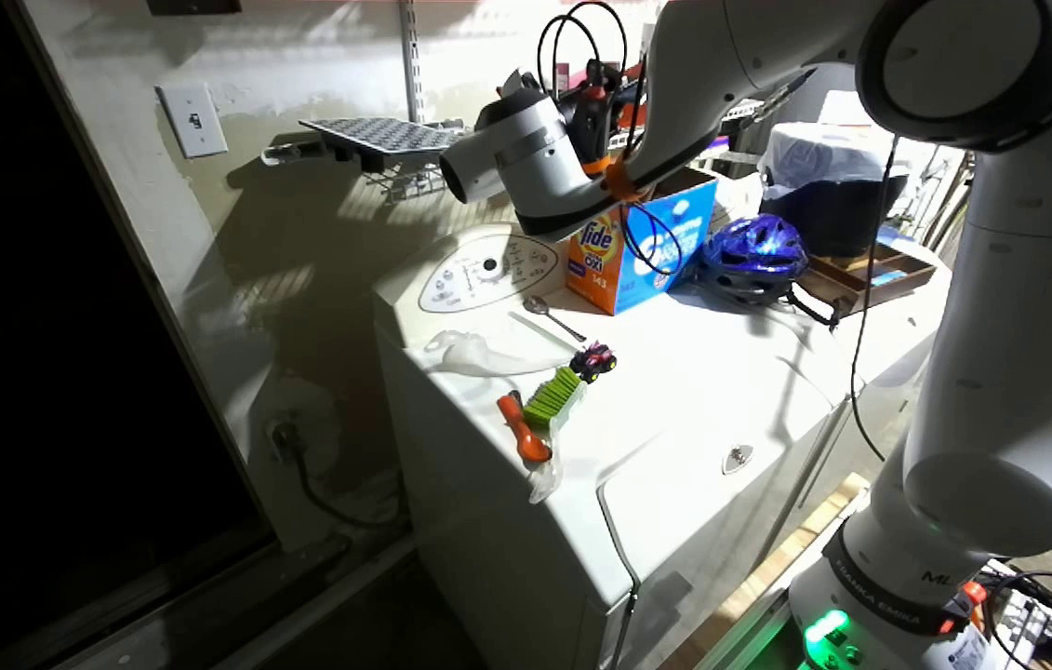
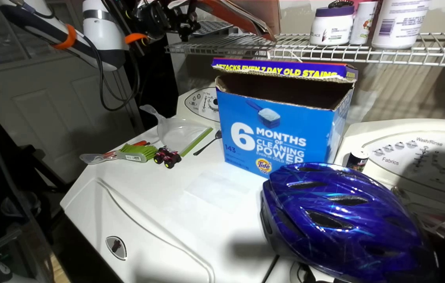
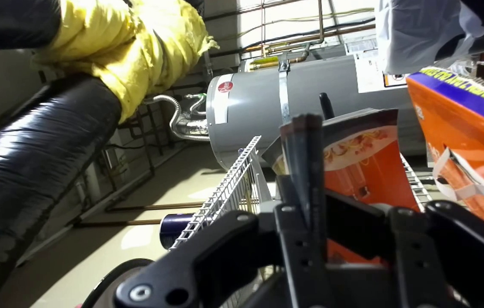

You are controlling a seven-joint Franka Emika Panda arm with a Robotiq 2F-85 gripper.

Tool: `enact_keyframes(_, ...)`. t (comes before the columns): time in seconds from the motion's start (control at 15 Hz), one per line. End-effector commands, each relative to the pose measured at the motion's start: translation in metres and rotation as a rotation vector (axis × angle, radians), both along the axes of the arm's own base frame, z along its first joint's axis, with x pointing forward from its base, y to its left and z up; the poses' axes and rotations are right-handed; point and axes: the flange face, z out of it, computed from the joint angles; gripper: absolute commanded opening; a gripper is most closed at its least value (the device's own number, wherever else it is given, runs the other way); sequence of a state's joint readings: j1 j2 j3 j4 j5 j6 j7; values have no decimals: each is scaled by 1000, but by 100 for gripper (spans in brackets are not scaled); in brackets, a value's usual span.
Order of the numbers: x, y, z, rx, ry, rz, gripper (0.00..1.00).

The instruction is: Put the magazine on the first bottom shelf

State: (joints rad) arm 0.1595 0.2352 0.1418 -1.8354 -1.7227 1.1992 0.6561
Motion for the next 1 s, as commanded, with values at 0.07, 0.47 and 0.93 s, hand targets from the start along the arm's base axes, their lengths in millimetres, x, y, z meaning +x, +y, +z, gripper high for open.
enact_keyframes(0.07,29,-4,7,-7,-37,23,3)
enact_keyframes(0.47,48,-6,3,45,-36,61,3)
enact_keyframes(0.93,58,-1,5,136,-19,114,3)
